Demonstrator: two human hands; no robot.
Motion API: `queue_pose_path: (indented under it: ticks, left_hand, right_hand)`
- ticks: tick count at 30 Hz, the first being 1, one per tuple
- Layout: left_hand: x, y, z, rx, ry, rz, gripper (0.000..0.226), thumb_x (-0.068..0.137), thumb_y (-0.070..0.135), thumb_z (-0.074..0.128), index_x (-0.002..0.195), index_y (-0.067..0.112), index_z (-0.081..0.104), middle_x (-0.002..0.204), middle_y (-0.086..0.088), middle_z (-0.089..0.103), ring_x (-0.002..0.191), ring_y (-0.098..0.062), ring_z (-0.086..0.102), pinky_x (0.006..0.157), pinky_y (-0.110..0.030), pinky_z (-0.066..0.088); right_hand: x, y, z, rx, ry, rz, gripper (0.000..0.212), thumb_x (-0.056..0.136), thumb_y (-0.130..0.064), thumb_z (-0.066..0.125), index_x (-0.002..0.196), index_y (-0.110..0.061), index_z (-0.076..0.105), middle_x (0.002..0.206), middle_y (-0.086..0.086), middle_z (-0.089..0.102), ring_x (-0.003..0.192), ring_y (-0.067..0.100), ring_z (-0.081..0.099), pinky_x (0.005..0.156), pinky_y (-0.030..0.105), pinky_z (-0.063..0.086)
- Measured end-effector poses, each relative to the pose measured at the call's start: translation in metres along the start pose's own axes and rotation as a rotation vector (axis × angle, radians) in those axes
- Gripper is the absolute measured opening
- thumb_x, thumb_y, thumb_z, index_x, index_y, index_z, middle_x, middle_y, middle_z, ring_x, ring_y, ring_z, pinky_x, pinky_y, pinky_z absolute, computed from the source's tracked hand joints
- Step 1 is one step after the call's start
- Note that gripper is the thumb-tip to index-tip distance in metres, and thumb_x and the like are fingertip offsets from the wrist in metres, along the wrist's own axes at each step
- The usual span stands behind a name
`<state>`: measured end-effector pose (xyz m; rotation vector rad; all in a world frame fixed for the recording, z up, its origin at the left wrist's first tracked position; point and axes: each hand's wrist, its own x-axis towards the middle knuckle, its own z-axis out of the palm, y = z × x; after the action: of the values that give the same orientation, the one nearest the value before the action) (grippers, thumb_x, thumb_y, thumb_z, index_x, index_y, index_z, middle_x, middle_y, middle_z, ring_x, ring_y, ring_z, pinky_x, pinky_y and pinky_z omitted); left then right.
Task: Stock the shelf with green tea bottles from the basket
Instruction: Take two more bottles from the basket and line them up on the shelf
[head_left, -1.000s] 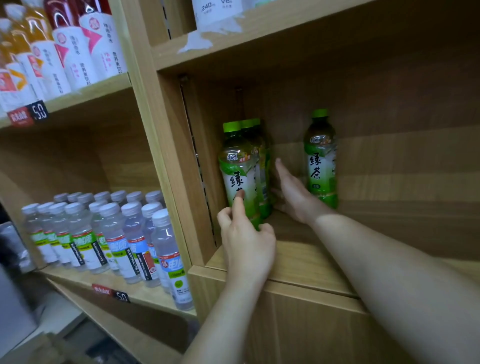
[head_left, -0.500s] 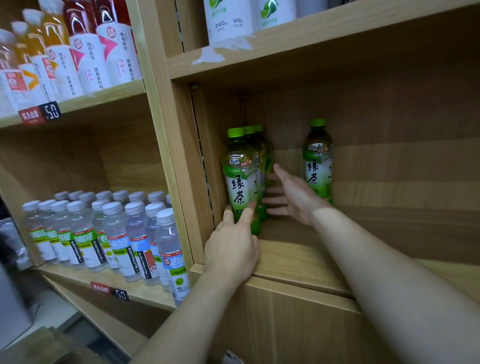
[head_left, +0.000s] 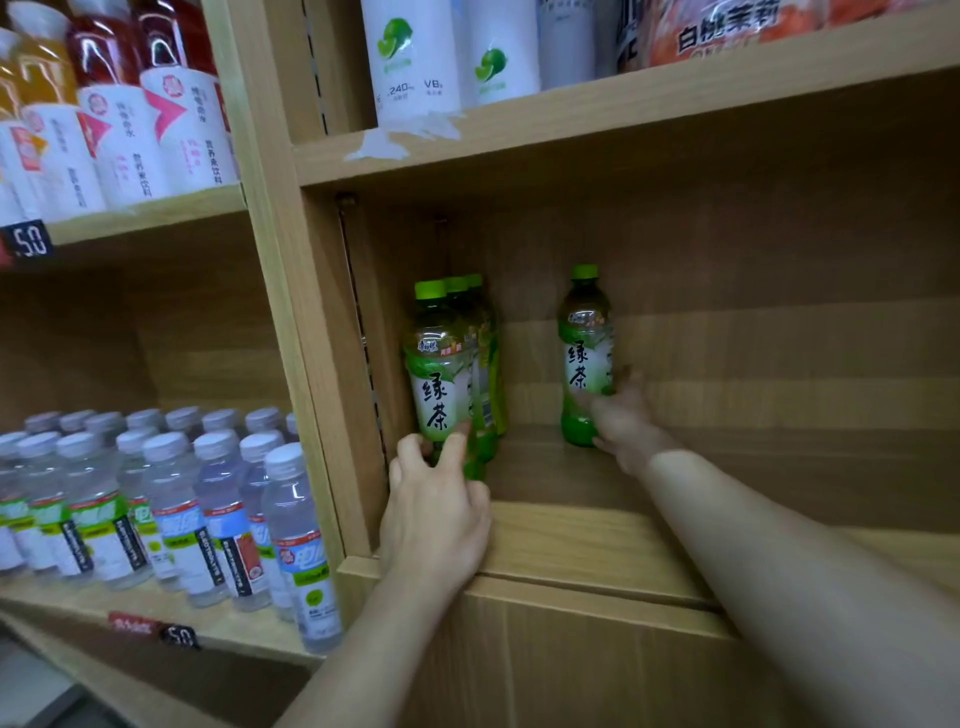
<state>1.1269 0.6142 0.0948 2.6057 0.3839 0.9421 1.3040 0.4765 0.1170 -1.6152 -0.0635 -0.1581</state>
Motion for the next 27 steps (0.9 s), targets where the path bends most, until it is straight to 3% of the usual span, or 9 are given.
queue_pose_path:
  ticks: [3,8,13,18,22,27]
  left_hand:
    - [0.002,-0.002,0.001,-0.022,-0.002,-0.025,0.054,0.093,0.027,0.043,0.145,0.038,0.03,0.129,-0.008,0.033,0.123,-0.028,0.04,0.096,-0.039,0.043]
    - [0.003,-0.001,0.002,-0.027,0.009,-0.018,0.052,0.094,0.032,0.041,0.144,0.038,0.032,0.129,-0.008,0.034,0.123,-0.027,0.04,0.095,-0.04,0.043]
    - [0.002,-0.002,0.003,-0.037,-0.015,-0.035,0.052,0.092,0.034,0.043,0.143,0.041,0.032,0.13,-0.007,0.032,0.126,-0.025,0.037,0.095,-0.039,0.044]
    - [0.002,-0.001,0.001,-0.013,-0.04,-0.049,0.056,0.092,0.032,0.043,0.145,0.041,0.028,0.13,-0.006,0.029,0.127,-0.026,0.034,0.096,-0.041,0.045]
    - [0.0,0.0,0.001,0.003,-0.051,-0.052,0.057,0.093,0.031,0.041,0.146,0.041,0.024,0.13,-0.006,0.028,0.127,-0.026,0.034,0.095,-0.042,0.044]
    - [0.001,0.001,-0.002,-0.011,-0.058,-0.072,0.056,0.093,0.031,0.042,0.145,0.045,0.025,0.133,-0.005,0.027,0.128,-0.025,0.034,0.093,-0.042,0.045]
  right_hand:
    - [0.009,0.01,0.01,-0.117,-0.064,-0.026,0.058,0.084,-0.023,0.072,0.134,-0.013,0.045,0.133,0.012,0.056,0.118,0.032,0.055,0.098,0.049,0.049]
    - [0.004,0.001,0.03,-0.043,-0.228,0.017,0.068,0.09,-0.022,0.065,0.148,-0.018,0.03,0.148,0.008,0.041,0.124,0.03,0.052,0.079,0.035,0.056]
    - [-0.007,-0.003,0.037,0.118,-0.273,0.079,0.067,0.093,-0.011,0.059,0.15,-0.015,0.024,0.153,0.012,0.032,0.131,0.029,0.044,0.088,0.036,0.054]
    - [-0.012,-0.011,0.036,0.269,-0.349,0.103,0.056,0.095,-0.019,0.056,0.145,-0.023,0.031,0.147,0.008,0.04,0.128,0.029,0.046,0.09,0.048,0.053]
    - [-0.016,-0.01,0.042,0.301,-0.377,0.093,0.051,0.096,-0.01,0.049,0.14,-0.028,0.028,0.138,0.008,0.044,0.122,0.03,0.048,0.091,0.049,0.05]
    - [-0.013,-0.018,0.038,0.209,-0.309,0.08,0.046,0.097,-0.028,0.05,0.14,-0.026,0.035,0.137,0.005,0.047,0.114,0.026,0.048,0.095,0.052,0.048]
